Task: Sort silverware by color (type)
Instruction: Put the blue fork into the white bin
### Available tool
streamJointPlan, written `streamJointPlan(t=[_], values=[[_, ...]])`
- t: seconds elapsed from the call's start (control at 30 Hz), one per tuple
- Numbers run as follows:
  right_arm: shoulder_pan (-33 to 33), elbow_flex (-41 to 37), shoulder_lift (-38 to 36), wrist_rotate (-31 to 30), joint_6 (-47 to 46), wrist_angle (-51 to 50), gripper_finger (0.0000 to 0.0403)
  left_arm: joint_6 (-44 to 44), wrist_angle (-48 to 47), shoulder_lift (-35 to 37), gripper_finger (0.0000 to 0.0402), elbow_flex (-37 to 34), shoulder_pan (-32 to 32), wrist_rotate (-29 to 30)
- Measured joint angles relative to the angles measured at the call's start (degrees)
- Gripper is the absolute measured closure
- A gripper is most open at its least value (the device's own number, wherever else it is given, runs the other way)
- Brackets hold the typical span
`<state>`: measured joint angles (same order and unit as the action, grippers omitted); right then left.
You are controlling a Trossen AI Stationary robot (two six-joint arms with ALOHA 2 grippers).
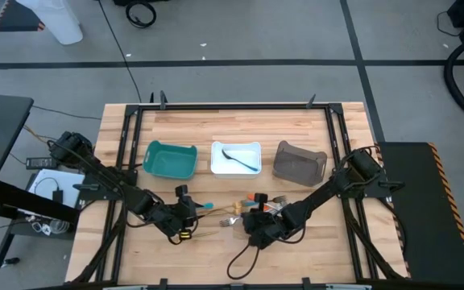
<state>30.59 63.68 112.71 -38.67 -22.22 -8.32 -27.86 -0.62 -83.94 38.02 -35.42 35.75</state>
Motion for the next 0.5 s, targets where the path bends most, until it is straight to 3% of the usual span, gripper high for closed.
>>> streamJointPlan(t=[0.5], values=[[-0.92,0.07,-4.61,-6.90,-1.78,-8.47,0.0391,6.01,0.50,0.07,0.0242,4.04,0.00,0.24]])
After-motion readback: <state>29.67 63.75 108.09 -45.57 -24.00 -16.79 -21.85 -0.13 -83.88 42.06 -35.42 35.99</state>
